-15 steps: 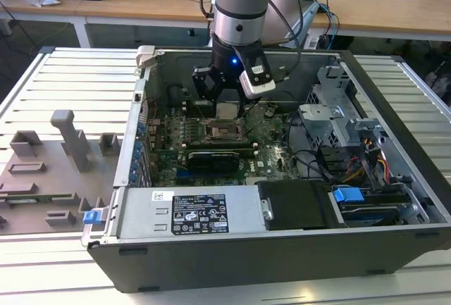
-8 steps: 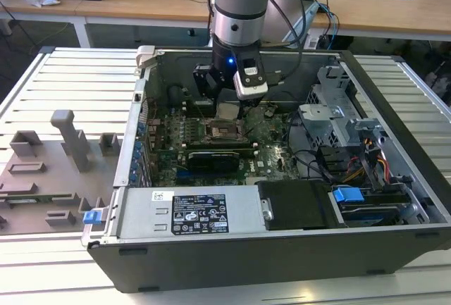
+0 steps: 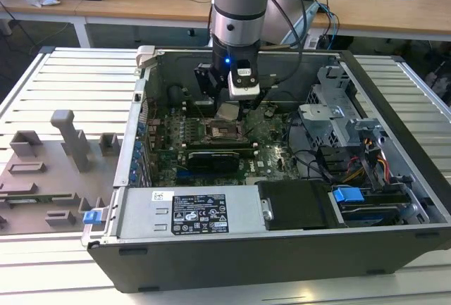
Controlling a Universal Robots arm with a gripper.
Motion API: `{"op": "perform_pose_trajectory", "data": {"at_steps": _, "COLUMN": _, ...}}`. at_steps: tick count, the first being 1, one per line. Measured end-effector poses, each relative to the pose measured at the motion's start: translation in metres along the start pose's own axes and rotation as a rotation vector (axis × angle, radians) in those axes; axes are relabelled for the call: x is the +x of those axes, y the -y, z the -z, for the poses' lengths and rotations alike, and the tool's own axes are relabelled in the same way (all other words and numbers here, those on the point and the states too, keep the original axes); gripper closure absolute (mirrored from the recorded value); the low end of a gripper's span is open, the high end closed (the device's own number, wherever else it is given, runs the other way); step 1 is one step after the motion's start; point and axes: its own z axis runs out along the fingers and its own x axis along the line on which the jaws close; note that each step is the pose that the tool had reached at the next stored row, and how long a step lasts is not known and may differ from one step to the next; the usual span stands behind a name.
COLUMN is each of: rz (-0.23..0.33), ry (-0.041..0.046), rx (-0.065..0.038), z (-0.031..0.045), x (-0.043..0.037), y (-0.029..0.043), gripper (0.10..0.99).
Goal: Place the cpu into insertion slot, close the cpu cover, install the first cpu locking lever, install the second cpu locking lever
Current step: 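Place the cpu into insertion slot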
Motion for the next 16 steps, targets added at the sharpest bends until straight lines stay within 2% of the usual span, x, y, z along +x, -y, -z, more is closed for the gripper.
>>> {"op": "perform_pose_trajectory", "data": {"at_steps": 3, "rz": -0.050, "ry": 0.0033, "rx": -0.001, "z": -0.0003, "x": 0.0000, "y": 0.0000, "gripper": 0.541}}
{"op": "perform_pose_trajectory", "data": {"at_steps": 6, "rz": -0.148, "ry": 0.0100, "rx": -0.002, "z": -0.0010, "x": 0.0000, "y": 0.0001, "gripper": 0.541}}
{"op": "perform_pose_trajectory", "data": {"at_steps": 8, "rz": -0.172, "ry": 0.0116, "rx": -0.003, "z": -0.0011, "x": 0.0000, "y": 0.0001, "gripper": 0.541}}
{"op": "perform_pose_trajectory", "data": {"at_steps": 16, "rz": -0.366, "ry": 0.0248, "rx": -0.005, "z": -0.0023, "x": 0.0000, "y": 0.0002, "gripper": 0.541}}
